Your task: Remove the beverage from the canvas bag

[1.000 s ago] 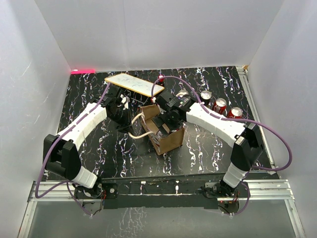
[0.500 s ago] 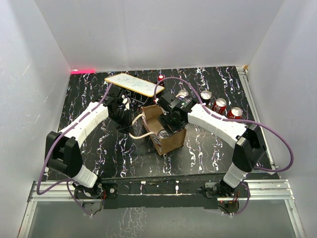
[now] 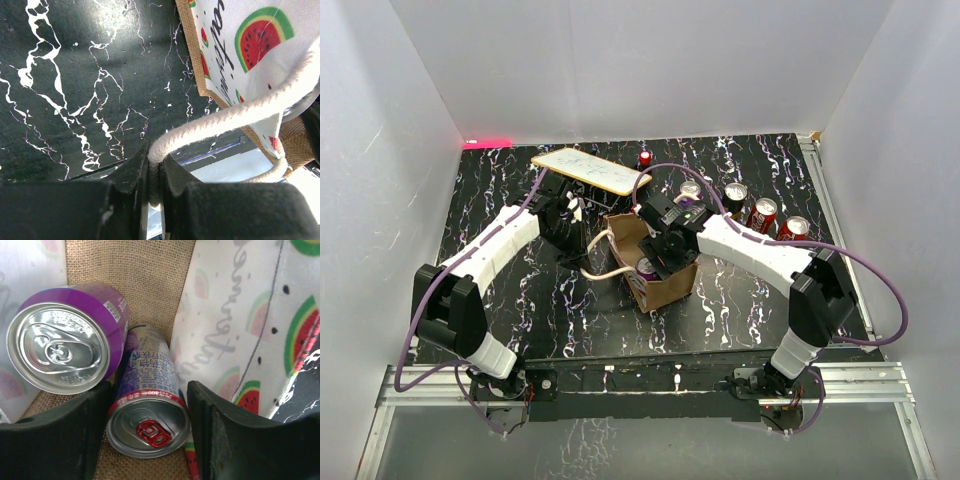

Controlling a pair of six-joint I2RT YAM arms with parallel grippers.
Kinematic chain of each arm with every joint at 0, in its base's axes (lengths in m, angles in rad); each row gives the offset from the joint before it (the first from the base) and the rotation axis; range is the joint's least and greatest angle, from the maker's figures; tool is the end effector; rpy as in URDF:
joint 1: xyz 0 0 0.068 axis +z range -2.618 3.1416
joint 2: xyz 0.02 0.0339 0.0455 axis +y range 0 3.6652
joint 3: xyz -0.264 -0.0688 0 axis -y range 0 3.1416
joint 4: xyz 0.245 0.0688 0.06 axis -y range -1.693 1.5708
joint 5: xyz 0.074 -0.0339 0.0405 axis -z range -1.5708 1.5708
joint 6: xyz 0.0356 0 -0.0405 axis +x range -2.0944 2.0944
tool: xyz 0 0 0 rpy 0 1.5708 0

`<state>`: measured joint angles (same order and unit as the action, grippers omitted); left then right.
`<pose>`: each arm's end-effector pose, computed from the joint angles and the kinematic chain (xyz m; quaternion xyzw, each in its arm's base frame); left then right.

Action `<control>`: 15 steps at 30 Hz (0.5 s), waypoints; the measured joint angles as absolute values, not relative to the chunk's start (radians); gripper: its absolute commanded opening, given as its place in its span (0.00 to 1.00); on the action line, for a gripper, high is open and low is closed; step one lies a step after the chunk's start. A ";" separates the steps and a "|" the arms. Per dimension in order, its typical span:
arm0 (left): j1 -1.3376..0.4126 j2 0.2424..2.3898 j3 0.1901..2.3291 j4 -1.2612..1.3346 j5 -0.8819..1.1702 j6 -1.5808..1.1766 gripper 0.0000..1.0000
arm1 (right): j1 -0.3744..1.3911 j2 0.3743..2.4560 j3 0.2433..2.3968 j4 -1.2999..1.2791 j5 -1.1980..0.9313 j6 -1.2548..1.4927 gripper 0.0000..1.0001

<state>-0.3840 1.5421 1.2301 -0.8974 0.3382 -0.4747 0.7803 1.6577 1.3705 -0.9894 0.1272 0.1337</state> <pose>0.2756 -0.1241 0.2587 -0.0137 0.9701 -0.2243 0.0922 0.2353 0.2265 0.2600 -0.3048 0.9390 0.0081 0.1590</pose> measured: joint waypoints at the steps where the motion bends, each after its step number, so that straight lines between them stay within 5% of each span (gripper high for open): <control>1: -0.384 1.542 1.230 -0.897 0.338 -0.475 0.00 | 0.780 1.658 1.370 -0.989 0.126 0.134 0.56; 7: -0.385 1.542 1.228 -0.897 0.338 -0.475 0.00 | 0.777 1.675 1.418 -1.032 0.106 0.136 0.32; 15: -0.385 1.542 1.226 -0.894 0.338 -0.475 0.00 | 0.772 1.676 1.584 -1.124 0.106 0.134 0.15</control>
<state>-0.3847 1.5417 1.2259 -0.8936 0.3378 -0.4747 0.7715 1.6756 1.5845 -1.1244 0.1059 0.1345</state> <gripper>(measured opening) 0.075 0.567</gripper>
